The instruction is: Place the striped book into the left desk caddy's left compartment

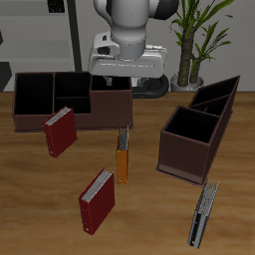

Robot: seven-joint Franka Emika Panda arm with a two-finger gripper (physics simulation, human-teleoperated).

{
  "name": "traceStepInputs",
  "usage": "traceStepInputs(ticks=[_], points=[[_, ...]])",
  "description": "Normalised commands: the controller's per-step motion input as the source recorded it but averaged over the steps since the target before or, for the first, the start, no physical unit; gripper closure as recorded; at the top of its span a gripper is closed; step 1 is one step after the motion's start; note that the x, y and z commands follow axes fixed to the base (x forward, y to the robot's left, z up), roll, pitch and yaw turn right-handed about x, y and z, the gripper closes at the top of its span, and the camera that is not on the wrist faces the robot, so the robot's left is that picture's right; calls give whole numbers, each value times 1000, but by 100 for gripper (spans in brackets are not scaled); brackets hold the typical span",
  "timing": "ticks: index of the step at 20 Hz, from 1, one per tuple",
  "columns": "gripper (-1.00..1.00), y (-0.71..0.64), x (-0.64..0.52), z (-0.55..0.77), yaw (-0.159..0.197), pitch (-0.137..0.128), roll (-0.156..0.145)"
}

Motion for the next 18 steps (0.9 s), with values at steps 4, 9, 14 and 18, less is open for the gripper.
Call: traceStepInputs(ticks=[4, 9, 14, 18], points=[[-100, 157, 186, 50, 0, -9, -4], [-100, 228, 432, 125, 19, -28, -30], [-100, 239, 419, 122, 30, -24, 8], [-100, 363, 425, 82, 41, -30, -5]])
